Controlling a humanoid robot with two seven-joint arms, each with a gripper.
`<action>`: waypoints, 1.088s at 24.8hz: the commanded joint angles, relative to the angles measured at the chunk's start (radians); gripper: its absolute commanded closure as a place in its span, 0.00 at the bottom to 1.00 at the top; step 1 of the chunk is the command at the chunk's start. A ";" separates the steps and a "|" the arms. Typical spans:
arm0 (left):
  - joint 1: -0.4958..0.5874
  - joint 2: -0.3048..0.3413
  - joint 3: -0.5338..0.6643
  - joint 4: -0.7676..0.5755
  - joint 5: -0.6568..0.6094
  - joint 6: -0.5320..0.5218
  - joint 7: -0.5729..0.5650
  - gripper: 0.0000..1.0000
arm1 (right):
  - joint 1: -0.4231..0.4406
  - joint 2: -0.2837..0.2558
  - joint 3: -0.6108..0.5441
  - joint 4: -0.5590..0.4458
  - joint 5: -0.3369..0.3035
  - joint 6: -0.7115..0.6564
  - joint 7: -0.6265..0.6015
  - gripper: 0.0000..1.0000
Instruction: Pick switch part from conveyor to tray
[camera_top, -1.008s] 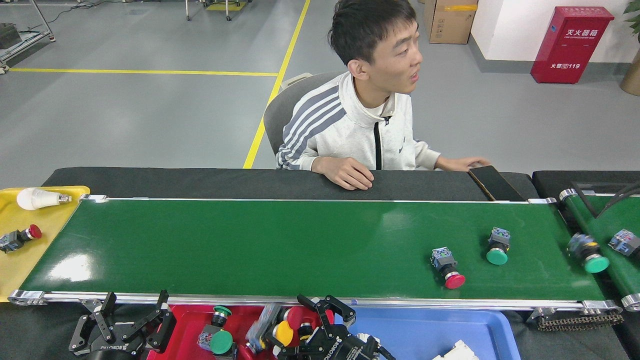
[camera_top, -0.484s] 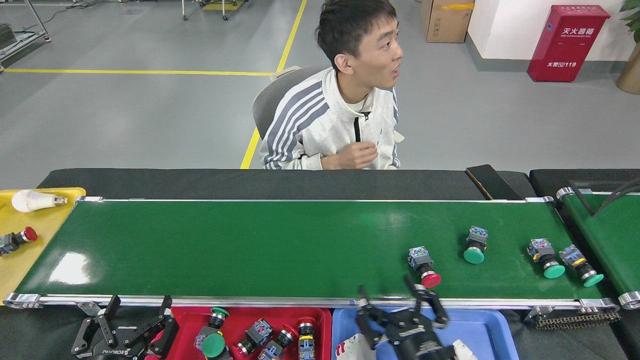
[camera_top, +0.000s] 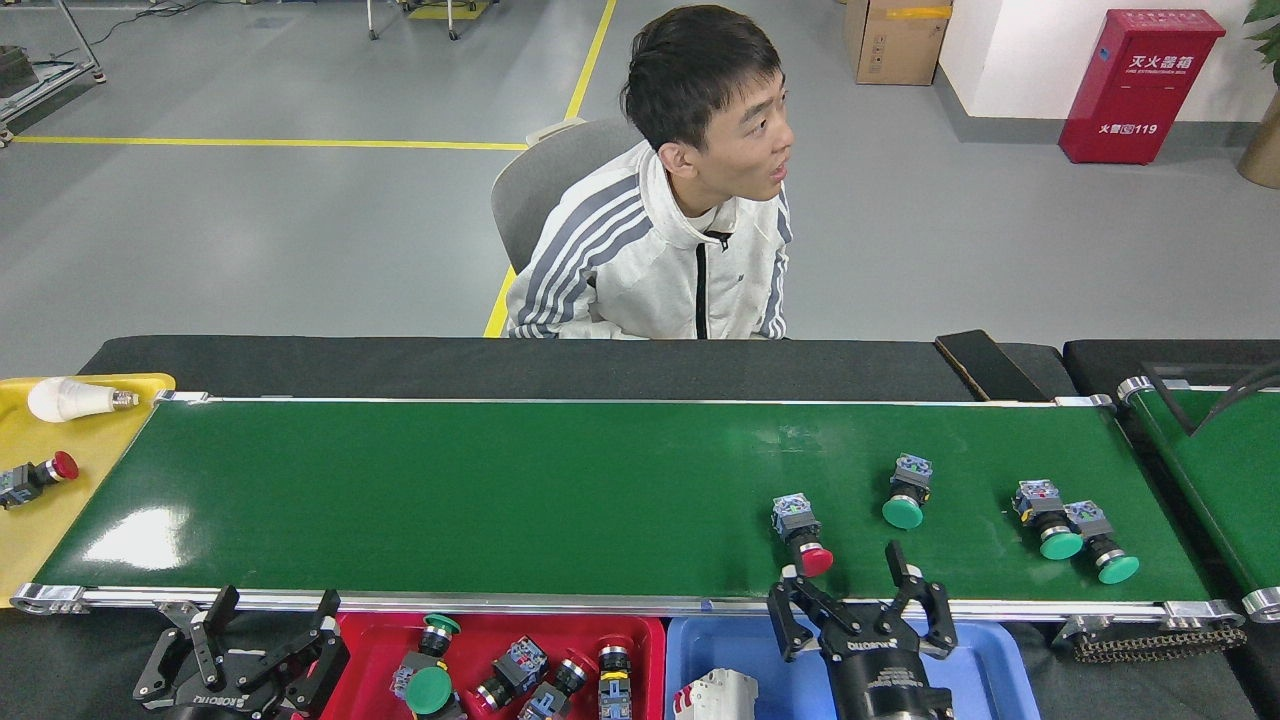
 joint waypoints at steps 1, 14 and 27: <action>-0.001 0.019 0.004 -0.014 0.009 0.007 0.009 0.00 | -0.037 -0.002 0.040 0.010 0.002 0.003 0.086 0.00; 0.015 0.041 0.001 -0.012 0.014 0.001 0.009 0.00 | -0.201 0.067 0.092 0.221 0.003 0.000 0.168 0.55; 0.012 0.039 0.007 -0.011 0.019 -0.020 0.009 0.00 | -0.078 0.056 0.131 0.051 0.005 -0.347 0.113 0.99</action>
